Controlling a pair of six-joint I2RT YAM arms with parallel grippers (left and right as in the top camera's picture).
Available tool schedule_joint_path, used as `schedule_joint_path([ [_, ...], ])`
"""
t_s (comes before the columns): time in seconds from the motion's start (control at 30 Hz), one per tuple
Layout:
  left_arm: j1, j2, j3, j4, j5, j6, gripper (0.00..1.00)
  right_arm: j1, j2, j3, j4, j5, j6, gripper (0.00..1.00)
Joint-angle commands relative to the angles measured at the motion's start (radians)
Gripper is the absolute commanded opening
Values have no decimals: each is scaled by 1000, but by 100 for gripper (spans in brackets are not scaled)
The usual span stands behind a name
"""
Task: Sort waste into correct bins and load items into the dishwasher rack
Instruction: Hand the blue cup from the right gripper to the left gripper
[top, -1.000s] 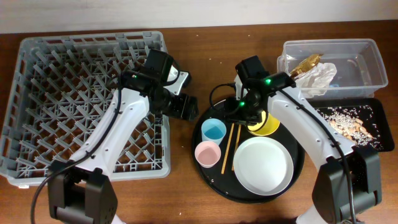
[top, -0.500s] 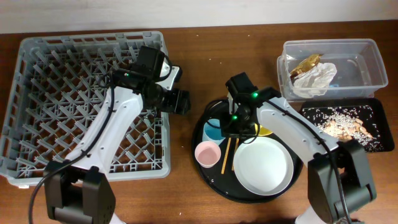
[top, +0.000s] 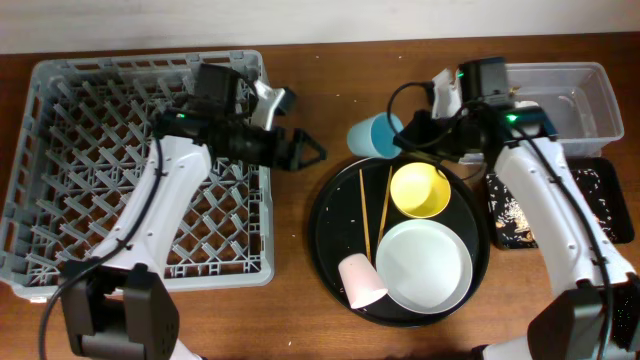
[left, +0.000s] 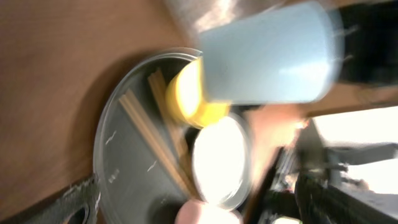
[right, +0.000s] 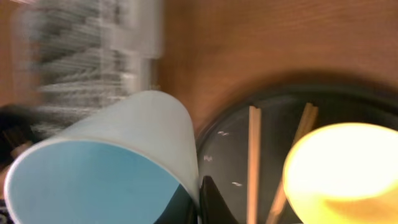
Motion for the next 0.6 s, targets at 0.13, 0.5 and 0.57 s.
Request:
schedule_joint_path([
  [0.13, 102, 11, 24, 181, 661, 19, 99, -35, -8, 11, 289, -539, -69, 4],
  [0.5, 102, 11, 25, 227, 661, -18, 99, 120, -8, 11, 521, -468, 41, 4],
  [0.57, 102, 11, 25, 227, 661, -18, 97, 171, -8, 11, 520, -435, 41, 4],
])
